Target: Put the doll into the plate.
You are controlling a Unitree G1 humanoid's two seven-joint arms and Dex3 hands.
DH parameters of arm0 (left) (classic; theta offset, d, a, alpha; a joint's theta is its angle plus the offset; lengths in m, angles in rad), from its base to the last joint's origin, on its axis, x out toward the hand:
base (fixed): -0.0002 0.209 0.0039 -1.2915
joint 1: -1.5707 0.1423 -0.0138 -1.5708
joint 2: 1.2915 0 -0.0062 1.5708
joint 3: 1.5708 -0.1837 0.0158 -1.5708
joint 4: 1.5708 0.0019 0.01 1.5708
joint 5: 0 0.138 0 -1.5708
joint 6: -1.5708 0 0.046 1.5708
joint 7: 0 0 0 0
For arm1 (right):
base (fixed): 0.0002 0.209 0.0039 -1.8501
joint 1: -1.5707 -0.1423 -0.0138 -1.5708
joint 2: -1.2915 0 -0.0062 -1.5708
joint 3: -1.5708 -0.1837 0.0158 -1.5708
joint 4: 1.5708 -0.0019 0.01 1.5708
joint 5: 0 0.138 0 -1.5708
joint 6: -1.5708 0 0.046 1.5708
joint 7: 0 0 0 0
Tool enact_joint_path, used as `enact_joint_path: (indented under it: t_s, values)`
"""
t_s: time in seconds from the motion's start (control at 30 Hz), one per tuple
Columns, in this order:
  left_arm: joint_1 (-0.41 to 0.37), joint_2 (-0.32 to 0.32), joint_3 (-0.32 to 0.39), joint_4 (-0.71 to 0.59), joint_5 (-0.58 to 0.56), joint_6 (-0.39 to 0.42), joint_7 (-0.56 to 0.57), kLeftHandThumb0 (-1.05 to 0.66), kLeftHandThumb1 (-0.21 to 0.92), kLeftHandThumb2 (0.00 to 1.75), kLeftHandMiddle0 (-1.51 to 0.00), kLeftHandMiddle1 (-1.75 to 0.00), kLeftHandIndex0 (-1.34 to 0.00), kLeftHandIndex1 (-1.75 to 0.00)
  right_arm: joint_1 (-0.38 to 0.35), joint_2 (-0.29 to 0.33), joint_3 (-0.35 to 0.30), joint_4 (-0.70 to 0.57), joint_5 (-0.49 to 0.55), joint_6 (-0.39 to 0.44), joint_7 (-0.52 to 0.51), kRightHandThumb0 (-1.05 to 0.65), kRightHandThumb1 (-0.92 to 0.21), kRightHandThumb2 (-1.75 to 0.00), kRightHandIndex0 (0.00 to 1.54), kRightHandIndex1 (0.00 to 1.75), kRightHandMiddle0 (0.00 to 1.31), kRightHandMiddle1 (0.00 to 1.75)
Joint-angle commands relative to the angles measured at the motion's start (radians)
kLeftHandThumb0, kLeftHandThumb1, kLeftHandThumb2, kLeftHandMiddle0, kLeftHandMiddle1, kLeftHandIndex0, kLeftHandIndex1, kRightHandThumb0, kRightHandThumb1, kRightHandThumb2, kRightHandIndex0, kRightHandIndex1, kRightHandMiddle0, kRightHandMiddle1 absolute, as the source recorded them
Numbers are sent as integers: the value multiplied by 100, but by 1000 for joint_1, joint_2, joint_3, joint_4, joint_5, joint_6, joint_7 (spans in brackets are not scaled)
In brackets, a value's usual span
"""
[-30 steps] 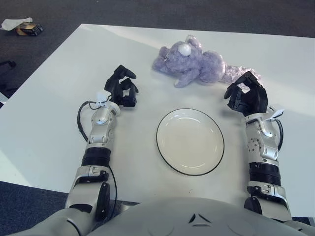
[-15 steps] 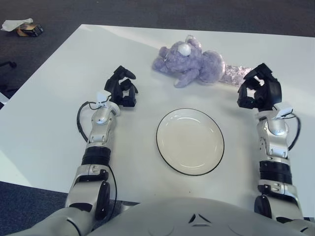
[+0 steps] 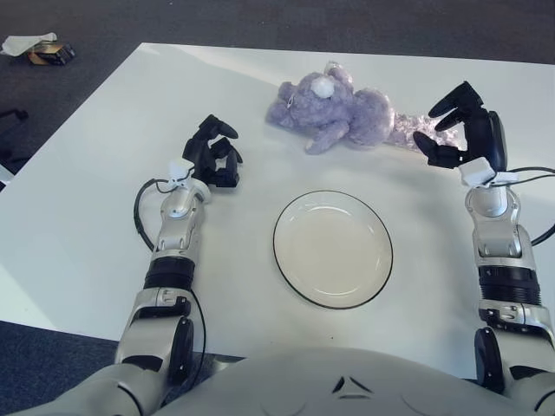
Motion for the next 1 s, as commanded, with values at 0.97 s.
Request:
enact_joint_path:
  t_s: [0.97]
  values:
    - [14,-14,-13,67,26,-57,3,-2,13,155,-79,-175,-50,-173,-348,-287,225,235,-163,35,138,-100,-91,-33,29,72,0,103]
